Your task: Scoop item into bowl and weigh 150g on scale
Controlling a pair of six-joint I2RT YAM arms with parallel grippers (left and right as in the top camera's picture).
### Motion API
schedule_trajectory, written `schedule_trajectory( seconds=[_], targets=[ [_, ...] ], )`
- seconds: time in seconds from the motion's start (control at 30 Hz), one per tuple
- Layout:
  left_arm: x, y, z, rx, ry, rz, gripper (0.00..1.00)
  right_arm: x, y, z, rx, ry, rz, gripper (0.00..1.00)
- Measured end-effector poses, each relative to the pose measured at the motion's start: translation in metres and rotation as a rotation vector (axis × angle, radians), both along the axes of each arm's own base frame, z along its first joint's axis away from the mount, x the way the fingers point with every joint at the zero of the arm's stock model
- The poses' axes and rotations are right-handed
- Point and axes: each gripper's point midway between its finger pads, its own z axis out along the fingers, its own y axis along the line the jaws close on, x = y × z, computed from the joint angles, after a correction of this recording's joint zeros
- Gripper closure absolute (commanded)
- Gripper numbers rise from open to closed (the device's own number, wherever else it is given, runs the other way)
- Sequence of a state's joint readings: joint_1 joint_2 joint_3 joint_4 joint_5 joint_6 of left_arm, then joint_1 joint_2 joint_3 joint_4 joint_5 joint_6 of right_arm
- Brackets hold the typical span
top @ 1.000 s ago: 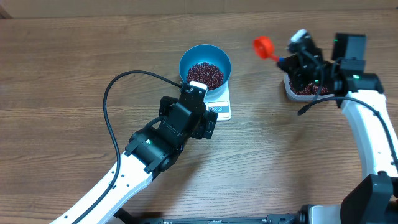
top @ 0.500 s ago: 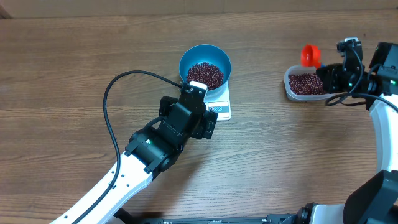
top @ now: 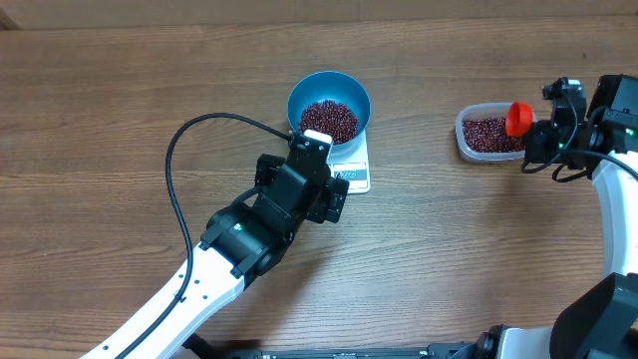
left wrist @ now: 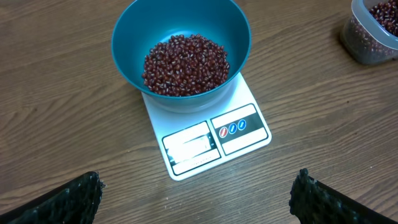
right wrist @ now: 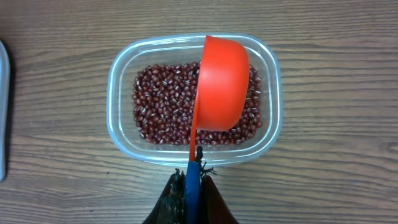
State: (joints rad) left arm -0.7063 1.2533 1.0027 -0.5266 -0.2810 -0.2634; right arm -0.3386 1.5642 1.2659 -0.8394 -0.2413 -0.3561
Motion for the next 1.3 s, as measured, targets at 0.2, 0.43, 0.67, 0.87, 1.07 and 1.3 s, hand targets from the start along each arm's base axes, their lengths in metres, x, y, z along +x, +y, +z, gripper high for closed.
schedule_trajectory(
  seconds=[0.2,0.43,0.67,0.87,1.07,1.3],
  targets=[
    [0.000,0.000,0.000,0.000,0.000,0.000,0.00,-0.006,0.000,-0.012,0.000,0.052,0.003,0.96],
    [0.000,0.000,0.000,0.000,0.000,0.000,0.00,-0.007,-0.001,-0.032,0.018,0.112,0.003,0.96],
    [0.000,0.000,0.000,0.000,0.000,0.000,0.00,-0.011,0.002,-0.055,0.049,0.188,0.006,0.96],
    [0.000,0.000,0.000,0.000,0.000,0.000,0.01,-0.012,0.006,-0.057,0.059,0.194,0.016,0.96],
    [0.000,0.000,0.000,0.000,0.000,0.000,0.00,-0.010,0.019,-0.056,0.071,0.194,0.049,0.96],
    [0.000,0.000,0.000,0.000,0.000,0.000,0.00,-0.007,0.040,-0.057,0.073,0.199,0.106,0.96]
  ],
)
